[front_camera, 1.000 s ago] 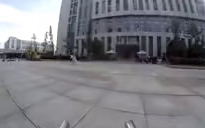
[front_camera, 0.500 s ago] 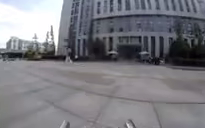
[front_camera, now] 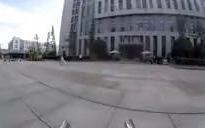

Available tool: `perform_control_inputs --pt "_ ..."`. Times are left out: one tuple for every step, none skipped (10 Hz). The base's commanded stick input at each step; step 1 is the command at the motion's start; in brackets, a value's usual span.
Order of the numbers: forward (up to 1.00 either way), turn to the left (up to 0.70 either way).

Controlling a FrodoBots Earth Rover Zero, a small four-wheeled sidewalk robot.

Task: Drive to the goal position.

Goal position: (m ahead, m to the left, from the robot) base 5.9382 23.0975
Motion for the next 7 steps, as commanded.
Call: perform_control_inputs --pt "0.7 0.0" --pt "0.7 0.0" --pt "0.7 0.0" --pt "0.7 0.0" --pt "0.7 0.0" --pt "0.7 0.02" --pt "0.7 0.13"
